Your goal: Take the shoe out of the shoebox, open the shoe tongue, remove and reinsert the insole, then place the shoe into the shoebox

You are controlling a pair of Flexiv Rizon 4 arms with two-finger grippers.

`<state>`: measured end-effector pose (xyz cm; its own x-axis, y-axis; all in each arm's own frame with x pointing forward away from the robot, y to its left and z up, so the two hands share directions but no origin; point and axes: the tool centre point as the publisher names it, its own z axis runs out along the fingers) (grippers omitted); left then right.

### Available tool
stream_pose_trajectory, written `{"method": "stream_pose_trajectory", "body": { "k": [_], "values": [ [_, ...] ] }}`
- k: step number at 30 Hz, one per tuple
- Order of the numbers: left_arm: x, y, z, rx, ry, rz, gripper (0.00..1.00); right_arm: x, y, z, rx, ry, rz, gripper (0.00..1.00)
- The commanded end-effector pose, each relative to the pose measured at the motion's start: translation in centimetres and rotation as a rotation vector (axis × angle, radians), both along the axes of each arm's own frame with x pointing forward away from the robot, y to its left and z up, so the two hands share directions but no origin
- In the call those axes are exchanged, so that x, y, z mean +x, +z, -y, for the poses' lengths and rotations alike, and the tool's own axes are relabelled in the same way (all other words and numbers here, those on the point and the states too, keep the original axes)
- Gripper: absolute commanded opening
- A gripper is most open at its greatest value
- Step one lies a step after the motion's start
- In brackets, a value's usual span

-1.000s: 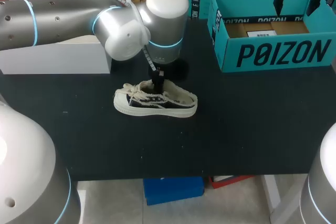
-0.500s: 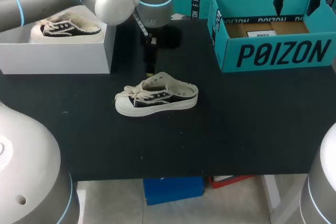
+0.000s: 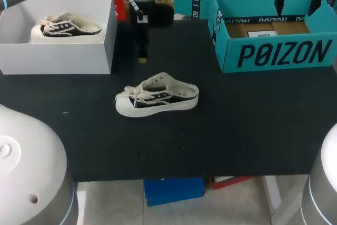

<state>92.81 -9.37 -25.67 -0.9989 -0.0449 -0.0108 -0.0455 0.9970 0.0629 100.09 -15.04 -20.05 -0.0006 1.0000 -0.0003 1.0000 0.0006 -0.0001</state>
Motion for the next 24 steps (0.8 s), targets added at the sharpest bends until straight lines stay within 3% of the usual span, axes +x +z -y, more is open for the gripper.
{"method": "stream_pose_trajectory", "body": {
  "k": [1, 24],
  "values": [
    [-0.54, 0.91, -0.09, 0.026, 0.062, -0.007, 1.0, -0.01, 0.01, -0.02, 0.0, 0.0, 0.0, 1.0],
    [-0.82, 1.03, -0.12, 0.021, 0.078, -0.049, 1.0, -0.01, 0.01, -0.02, 0.0, 0.0, 0.0, 1.0]
  ]
}}
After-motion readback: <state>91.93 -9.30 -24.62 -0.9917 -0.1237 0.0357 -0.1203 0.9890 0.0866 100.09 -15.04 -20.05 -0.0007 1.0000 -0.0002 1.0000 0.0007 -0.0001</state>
